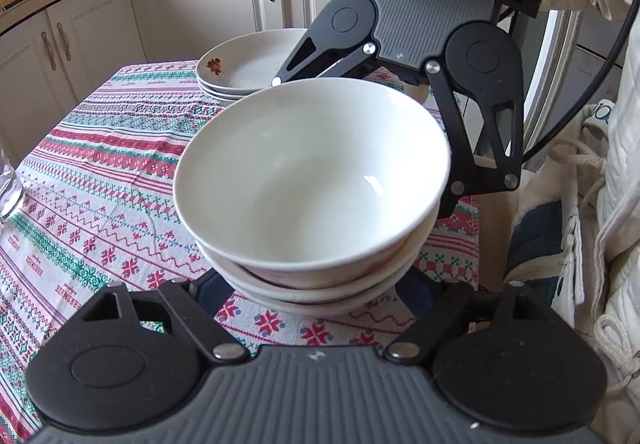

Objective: Organize plates and bowls
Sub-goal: 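Lower the bowl stack onto the white plate stack and open both grippers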

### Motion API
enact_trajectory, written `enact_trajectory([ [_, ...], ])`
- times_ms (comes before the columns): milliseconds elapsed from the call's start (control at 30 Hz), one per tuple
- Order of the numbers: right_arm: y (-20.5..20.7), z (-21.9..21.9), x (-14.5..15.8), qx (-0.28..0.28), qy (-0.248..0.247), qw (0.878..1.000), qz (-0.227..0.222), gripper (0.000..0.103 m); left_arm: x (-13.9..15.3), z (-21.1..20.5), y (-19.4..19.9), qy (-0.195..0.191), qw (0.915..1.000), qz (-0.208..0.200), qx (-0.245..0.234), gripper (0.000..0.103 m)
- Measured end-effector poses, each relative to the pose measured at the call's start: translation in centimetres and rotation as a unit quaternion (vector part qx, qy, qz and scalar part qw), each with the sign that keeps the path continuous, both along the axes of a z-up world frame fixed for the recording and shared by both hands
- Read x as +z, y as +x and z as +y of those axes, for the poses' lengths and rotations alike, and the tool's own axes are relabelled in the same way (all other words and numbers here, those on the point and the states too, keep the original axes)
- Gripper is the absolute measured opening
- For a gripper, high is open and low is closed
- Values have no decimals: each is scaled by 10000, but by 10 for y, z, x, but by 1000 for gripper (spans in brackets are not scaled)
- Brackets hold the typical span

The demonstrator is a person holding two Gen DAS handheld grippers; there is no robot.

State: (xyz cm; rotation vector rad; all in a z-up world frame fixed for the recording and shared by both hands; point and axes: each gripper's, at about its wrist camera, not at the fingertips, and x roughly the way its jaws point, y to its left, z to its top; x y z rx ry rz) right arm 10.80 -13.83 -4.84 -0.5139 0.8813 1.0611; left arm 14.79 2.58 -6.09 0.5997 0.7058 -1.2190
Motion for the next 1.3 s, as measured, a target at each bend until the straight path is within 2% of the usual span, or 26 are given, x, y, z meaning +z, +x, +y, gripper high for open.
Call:
enact_trajectory([
  [300,2,-28,22,-101,59,9997,-191,87,23,-31,8,-104,9999,-123,-14,86],
  [733,28,-115,56,-669,-111,9954,-680,87,44,-120,54,-445,9965,-550,-443,86],
  [867,42,-141,56,-894,-222,9930,-737,87,38,-148,72,-483,9953,-586,-604,86],
  [1033,57,-168,44,-1193,-256,9908,-579,87,23,-172,87,-441,9952,-490,-726,86],
  [1300,68,-185,25,-1390,-195,9895,-343,87,9,-184,98,-357,9968,-245,-672,86],
])
